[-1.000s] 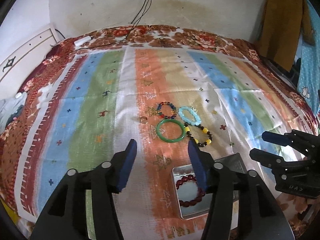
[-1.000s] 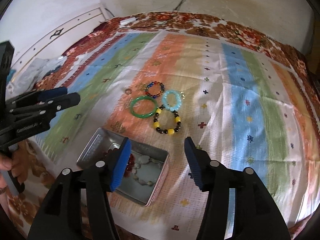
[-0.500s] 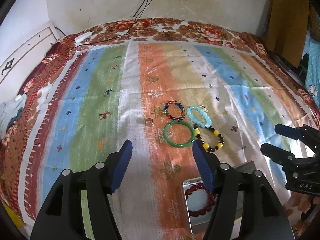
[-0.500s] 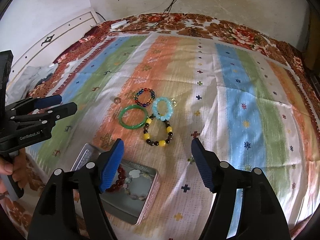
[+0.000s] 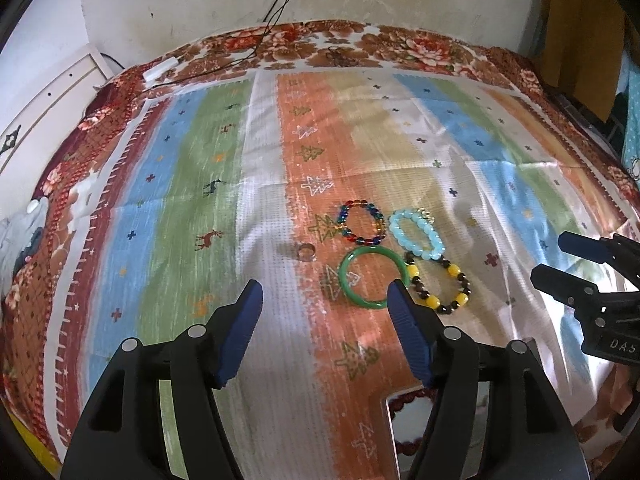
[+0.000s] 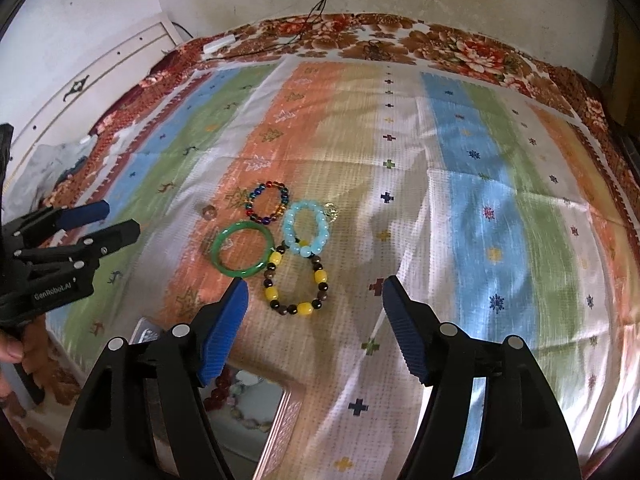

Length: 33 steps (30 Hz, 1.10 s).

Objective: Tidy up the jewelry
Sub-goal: 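Move both tools back toward the remaining bracelets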

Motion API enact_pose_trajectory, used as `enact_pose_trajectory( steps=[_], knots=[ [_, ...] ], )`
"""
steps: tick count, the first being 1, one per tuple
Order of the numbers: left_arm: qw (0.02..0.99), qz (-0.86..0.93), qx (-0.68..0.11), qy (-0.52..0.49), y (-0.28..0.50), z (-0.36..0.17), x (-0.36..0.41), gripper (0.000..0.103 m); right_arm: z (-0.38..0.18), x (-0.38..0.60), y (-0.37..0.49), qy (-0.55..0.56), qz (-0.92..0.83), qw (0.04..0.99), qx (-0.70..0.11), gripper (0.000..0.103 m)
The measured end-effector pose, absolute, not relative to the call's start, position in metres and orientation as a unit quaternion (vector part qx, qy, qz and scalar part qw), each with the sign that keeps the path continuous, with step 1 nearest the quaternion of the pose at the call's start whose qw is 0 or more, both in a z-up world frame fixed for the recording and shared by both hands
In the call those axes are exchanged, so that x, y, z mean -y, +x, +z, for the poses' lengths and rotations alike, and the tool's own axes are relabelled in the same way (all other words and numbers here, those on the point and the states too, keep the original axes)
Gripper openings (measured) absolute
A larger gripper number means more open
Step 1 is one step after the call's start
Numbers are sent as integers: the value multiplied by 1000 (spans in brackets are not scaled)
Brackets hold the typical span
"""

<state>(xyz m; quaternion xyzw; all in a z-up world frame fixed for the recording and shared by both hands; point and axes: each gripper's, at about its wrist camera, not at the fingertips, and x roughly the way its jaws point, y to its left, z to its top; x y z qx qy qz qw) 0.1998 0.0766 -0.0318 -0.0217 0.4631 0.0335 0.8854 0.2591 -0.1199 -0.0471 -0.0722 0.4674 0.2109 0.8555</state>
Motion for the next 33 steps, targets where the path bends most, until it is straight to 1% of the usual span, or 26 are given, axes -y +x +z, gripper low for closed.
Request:
enact_pose_trajectory(
  steps=[5, 11, 25, 33],
  knots=[
    [877, 28, -480, -22, 215, -43, -78, 65, -59, 116, 271, -81, 207, 846, -484, 69],
    [882, 47, -468, -3, 225, -42, -79, 65, -62, 113, 281, -82, 206, 846, -484, 69],
    [874, 35, -484, 12, 248, -54, -77, 65, -84, 106, 305, -89, 199, 830, -514, 69],
    [846, 21, -532, -25, 270, -89, -84, 65, -100, 102, 315, -98, 190, 818, -534, 69]
  ],
)
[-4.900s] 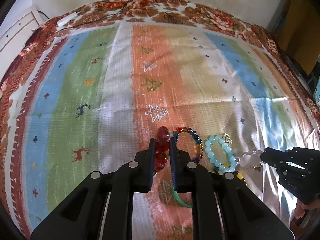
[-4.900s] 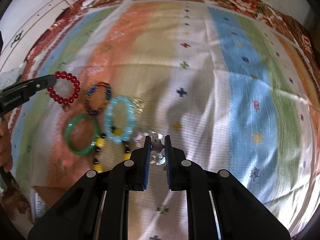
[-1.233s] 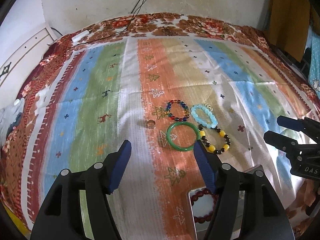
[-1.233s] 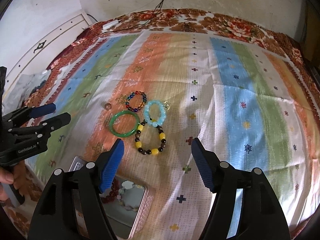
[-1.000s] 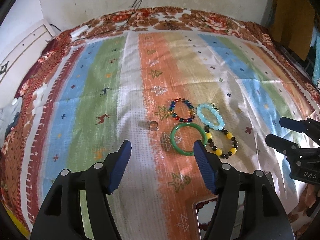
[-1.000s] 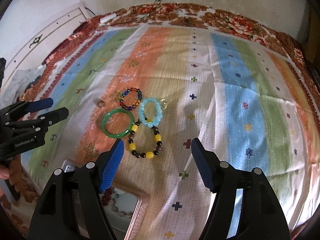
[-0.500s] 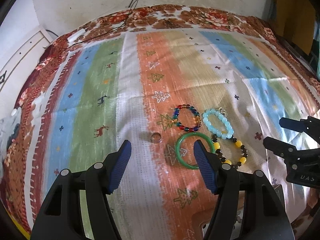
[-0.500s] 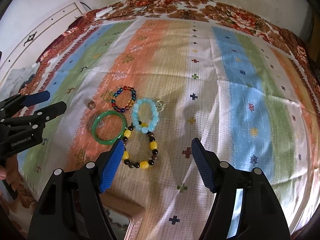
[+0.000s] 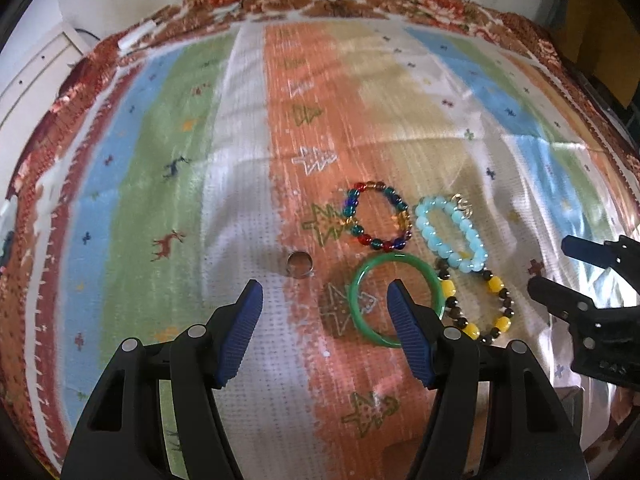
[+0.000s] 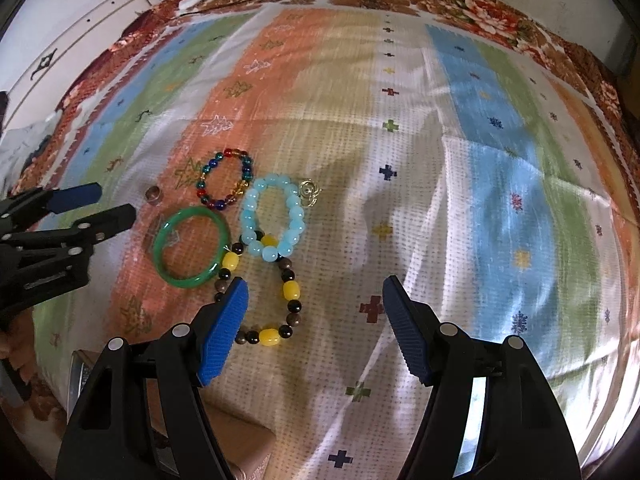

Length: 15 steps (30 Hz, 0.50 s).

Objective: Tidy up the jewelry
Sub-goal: 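Move both tools back toward the remaining bracelets, then grasp the green jade bangle with the left tool while the right tool grasps the black-and-yellow bracelet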

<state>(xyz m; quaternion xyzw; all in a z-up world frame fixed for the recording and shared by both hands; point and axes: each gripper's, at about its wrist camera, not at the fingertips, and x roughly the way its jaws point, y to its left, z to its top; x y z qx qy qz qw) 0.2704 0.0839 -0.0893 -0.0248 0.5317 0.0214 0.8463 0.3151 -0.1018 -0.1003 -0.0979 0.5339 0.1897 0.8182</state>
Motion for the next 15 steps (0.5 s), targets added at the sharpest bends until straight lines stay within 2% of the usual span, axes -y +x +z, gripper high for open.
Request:
enact_pose_trajectory(
  steps=[11, 15],
  knots=[
    [826, -5, -562, -42, 285, -112, -78, 65, -121, 96, 330, -91, 196, 796, -565, 69],
    [818, -16, -573, -49, 289, -120, -77, 57, -129, 91, 335, -99, 200, 790, -571, 69]
  ],
)
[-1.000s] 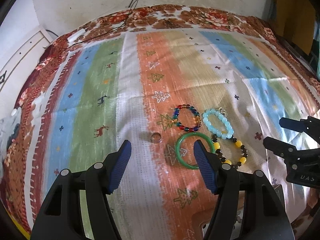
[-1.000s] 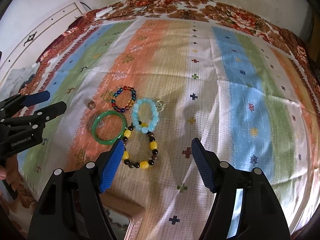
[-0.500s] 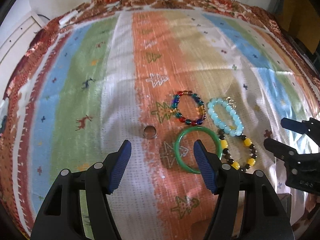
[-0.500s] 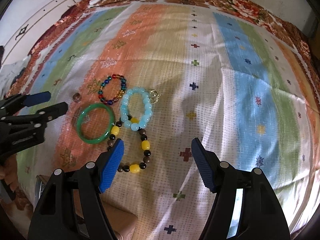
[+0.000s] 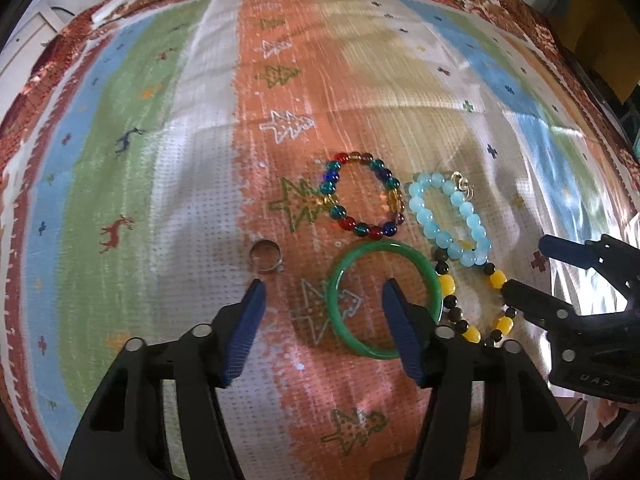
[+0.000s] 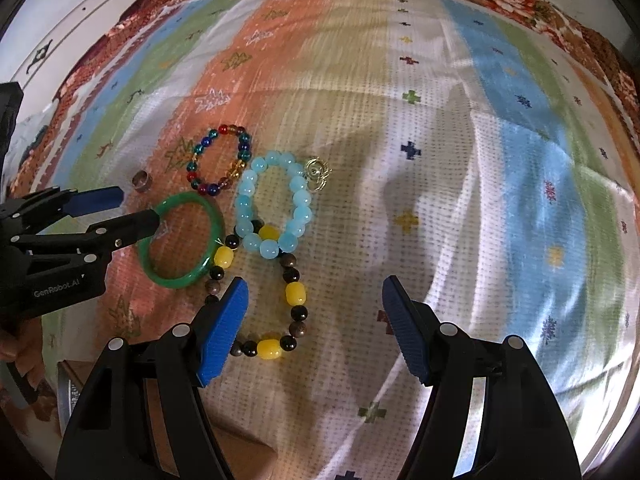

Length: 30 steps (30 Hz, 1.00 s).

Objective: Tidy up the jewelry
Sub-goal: 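Grasp the green jade bangle with the left tool while the right tool grasps the black-and-yellow bracelet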

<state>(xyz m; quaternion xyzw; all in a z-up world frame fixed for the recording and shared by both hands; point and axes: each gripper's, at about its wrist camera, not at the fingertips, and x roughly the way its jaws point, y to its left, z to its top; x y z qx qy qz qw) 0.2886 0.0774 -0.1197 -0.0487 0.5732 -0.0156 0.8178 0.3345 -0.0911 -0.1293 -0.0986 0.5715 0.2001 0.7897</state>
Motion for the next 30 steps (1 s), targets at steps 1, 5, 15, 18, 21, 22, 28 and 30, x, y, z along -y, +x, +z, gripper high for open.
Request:
enact_pose_trajectory(
  steps=[1, 5, 15, 18, 21, 22, 28, 30],
  knots=[
    [817, -17, -575, -49, 289, -121, -77, 56, -131, 90, 335, -102, 202, 788, -573, 69],
    [810, -22, -584, -44, 292, -130, -75, 51, -138, 82, 335, -120, 209, 781, -576, 63],
    [812, -23, -583, -10, 295, -138, -73, 29, -152, 75, 326, -132, 220, 767, -589, 18],
    [810, -34, -585, 2, 293, -138, -68, 12, -153, 74, 327, -130, 222, 764, -592, 12],
    [809, -39, -586, 3, 291, -137, -66, 7, -152, 74, 325, -130, 222, 765, -591, 12],
    [809, -42, -587, 0, 290, -136, -66, 7, -152, 74, 325, -130, 223, 765, -591, 12],
    [821, -48, -568, -17, 286, -115, -69, 7, -127, 77, 319, -125, 234, 778, -570, 12],
    [827, -47, -560, -22, 285, -107, -71, 7, -114, 77, 316, -124, 237, 786, -557, 12]
  ],
)
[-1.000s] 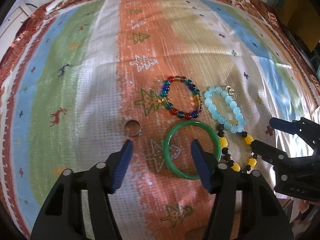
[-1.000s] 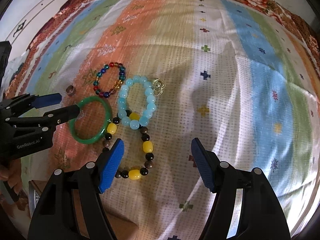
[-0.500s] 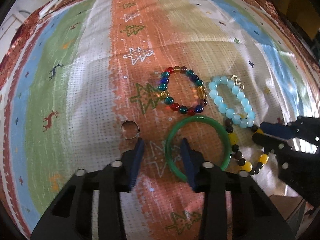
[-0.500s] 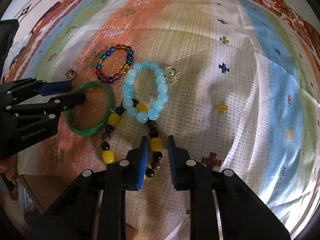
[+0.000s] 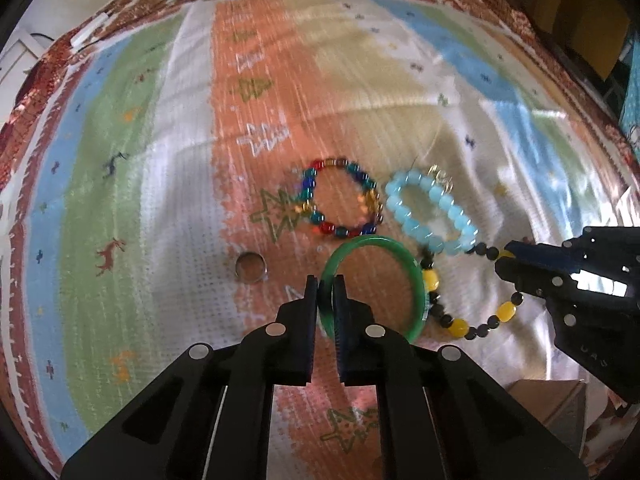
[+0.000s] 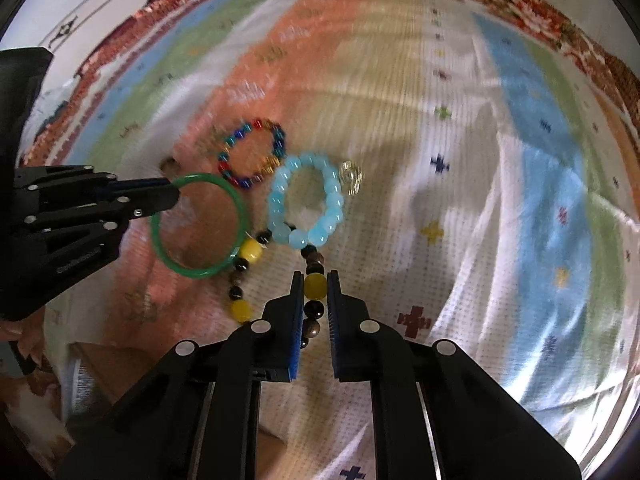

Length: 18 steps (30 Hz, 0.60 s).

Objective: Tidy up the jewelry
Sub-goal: 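Grasp the green jade bangle with the left tool while the right tool grasps the black-and-yellow bracelet, then carry the bangle and bracelet over the tin and open both tools to release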

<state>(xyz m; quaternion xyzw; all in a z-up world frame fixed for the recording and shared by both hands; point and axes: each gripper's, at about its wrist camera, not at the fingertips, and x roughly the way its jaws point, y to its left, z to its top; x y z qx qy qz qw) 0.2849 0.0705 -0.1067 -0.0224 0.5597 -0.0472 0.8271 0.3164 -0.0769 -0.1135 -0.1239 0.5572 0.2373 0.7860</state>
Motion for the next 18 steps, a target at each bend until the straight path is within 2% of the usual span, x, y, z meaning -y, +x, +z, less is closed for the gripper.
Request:
enact_pose_trajectory(
  steps=[18],
  knots=[
    [849, -56, -523, -57, 263, -67, -80, 8, -68, 73, 290, -131, 253, 816, -503, 12]
  ],
)
